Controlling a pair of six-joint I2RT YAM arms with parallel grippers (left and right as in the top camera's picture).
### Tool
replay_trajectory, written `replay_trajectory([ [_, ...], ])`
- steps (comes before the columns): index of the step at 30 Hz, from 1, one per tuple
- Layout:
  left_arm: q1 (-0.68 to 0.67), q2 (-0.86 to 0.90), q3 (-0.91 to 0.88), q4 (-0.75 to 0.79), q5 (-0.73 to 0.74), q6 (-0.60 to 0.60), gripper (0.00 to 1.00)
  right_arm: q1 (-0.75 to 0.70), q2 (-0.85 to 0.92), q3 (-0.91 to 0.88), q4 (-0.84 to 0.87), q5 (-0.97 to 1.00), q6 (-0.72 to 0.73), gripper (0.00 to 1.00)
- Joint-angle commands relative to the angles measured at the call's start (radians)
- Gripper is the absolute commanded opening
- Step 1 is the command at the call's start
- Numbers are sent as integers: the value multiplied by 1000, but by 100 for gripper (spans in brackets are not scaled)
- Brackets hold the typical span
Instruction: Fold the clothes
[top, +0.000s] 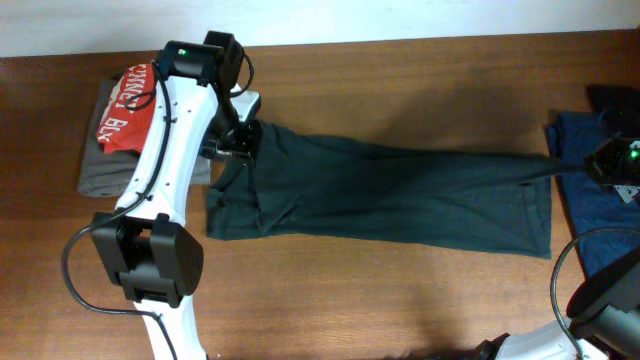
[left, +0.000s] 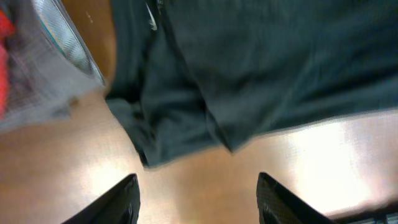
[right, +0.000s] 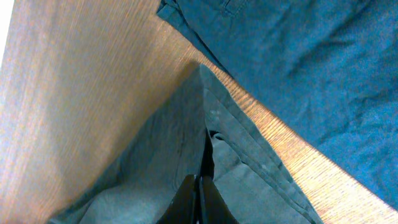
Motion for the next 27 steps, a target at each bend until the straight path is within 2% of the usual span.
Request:
replay_trajectory([
  [1,18,-2,-22,107,-33,-6,62,2,-14,11,0,13,-9,4],
  [5,18,39,-146,338,3,0,64,2,-14,11,0,12,-9,5],
  [9,21,117,-205,501,50,14,64,2,-14,11,0,12,-9,5],
  [11,21,150,-205,555,50,14,59,2,-14,11,0,12,-9,4],
  [14,21,207,-205,586,50,14,46,2,-14,11,0,12,-9,4],
  [15,21,224,-205,585,50,14,36,2,-14,11,0,13,-9,4],
  [16,21,233,-205,584,50,14,22,2,-14,11,0,13,-10,5],
  [17,23,238,-205,581,50,13,1,2,-14,11,-1,17,-10,4],
  [23,100,209,-161,554,55,-3,0,2,-7,-3,-5,175,-9,5],
  [27,152,201,-158,554,160,-2,0,2,-7,-55,-20,176,-9,5],
])
